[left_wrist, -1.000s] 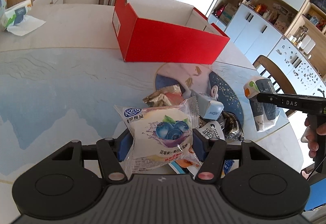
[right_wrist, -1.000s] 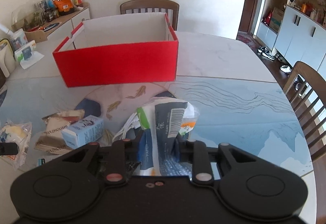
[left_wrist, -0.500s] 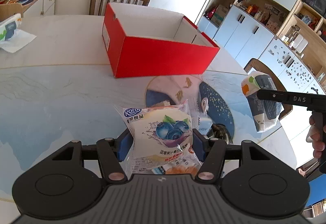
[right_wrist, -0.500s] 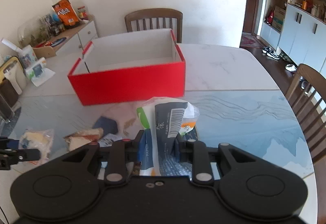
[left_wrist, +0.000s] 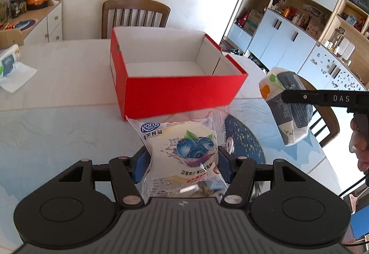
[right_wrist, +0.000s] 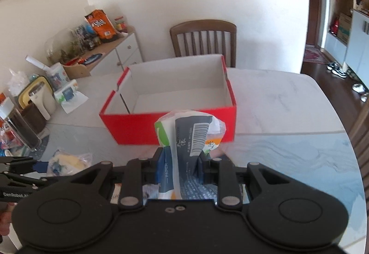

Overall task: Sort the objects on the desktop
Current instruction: 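Lift both held packages and carry them over the red box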

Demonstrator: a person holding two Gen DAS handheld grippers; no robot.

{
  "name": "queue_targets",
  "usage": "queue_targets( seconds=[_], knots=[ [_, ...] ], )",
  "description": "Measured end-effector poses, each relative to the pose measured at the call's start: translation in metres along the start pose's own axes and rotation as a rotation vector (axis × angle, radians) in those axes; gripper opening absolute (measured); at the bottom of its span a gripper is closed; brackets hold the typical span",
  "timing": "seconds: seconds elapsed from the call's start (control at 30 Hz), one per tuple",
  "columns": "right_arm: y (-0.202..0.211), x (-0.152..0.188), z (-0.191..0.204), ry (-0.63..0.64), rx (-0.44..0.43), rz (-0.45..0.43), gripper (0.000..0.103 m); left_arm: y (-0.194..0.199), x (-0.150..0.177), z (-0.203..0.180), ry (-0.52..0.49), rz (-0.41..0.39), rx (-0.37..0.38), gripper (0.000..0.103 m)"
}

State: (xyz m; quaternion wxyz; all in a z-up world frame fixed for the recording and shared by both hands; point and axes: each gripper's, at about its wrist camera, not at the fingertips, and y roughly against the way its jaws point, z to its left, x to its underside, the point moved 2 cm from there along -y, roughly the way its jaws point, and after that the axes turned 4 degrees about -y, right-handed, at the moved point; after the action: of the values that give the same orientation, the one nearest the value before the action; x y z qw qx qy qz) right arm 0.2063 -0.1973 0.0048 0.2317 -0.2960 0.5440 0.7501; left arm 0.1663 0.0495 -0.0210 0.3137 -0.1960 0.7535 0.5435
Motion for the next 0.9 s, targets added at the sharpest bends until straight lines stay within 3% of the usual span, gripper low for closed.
queue_targets(
  seconds=[0.53, 0.9],
  knots=[
    [-0.033, -0.069, -0.016, 0.044, -0.076, -0.003, 0.027, -0.028, -0.086, -0.018, -0.079, -0.057, -0.045, 0.06],
    [-0.082, -0.109, -0.005, 0.063, -0.109, -0.009, 0.027, -0.07, -0.133, -0.001, -0.096, -0.057, -0.054, 0.06]
  ],
)
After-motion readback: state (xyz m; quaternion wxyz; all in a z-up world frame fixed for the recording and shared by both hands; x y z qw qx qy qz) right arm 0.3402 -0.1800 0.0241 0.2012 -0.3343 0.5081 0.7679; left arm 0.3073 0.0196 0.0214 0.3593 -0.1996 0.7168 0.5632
